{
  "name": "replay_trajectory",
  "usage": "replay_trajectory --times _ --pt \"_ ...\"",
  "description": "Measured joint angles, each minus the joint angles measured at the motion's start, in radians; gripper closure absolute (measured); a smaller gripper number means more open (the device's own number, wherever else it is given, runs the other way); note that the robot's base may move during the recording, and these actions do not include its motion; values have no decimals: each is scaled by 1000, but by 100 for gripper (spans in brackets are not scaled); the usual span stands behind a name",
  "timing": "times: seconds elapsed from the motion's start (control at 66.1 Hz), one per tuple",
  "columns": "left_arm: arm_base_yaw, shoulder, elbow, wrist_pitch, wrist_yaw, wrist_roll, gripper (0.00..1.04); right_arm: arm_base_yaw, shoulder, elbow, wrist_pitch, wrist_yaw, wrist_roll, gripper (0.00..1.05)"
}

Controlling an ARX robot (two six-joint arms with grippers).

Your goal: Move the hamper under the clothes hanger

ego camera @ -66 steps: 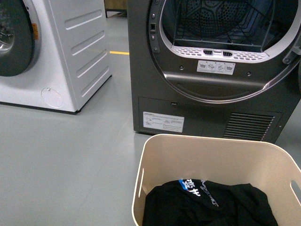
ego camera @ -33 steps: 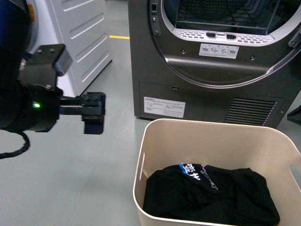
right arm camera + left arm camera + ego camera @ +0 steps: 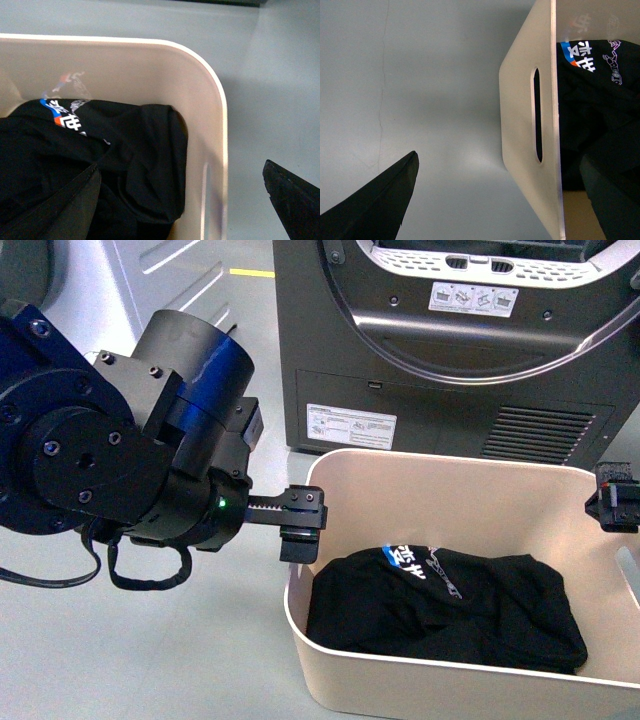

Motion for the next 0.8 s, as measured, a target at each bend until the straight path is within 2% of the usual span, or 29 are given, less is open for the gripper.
replay_trajectory --times 0.378,0.801 --pt "-34 61 60 3 14 -33 7 -83 117 74 -11 13 -59 8" --pt "-40 109 84 -5 -2 -39 7 -94 186 115 -13 20 -92 8"
